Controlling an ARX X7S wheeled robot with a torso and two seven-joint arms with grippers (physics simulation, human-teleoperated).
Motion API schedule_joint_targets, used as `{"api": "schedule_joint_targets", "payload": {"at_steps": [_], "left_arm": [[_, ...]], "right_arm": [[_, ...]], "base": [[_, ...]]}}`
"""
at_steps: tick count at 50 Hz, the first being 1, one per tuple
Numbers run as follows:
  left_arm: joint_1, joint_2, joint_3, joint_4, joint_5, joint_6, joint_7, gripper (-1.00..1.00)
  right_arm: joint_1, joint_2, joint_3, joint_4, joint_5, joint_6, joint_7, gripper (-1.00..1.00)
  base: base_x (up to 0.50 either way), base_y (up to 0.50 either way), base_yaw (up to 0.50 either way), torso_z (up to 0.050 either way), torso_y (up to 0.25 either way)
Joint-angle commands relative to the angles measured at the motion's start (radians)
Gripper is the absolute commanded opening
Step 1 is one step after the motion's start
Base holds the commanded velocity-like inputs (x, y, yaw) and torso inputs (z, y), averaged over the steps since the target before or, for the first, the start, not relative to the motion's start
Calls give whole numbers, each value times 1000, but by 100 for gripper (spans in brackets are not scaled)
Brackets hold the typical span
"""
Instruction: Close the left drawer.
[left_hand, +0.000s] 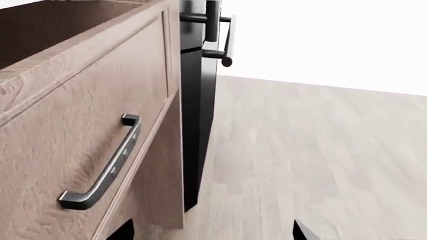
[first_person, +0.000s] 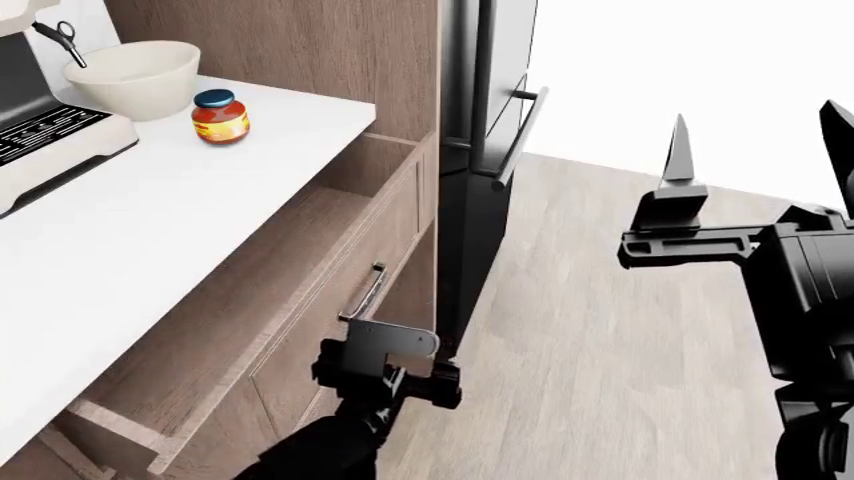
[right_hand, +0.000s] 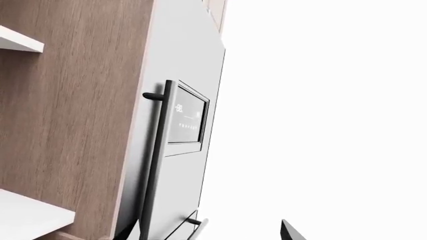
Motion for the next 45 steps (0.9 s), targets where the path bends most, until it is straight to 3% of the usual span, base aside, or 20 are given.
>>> {"api": "schedule_joint_targets", "payload": {"at_steps": [1,33,45], "left_arm": [[-3,38,-15,-144,10,56,45,100],[-95,107,-95,-531,-2,188,155,100],[-197,229,-134,-980,20,363,296,100]], "right_arm": [[-5,3,3,0,-1,-1,-2,100],[-11,11,14,-11,0,-1,2,100],[-6,18,21,-17,8,5,2,100]], "base": [[0,0,0,0,0],[0,0,0,0,0],[0,0,0,0,0]]}}
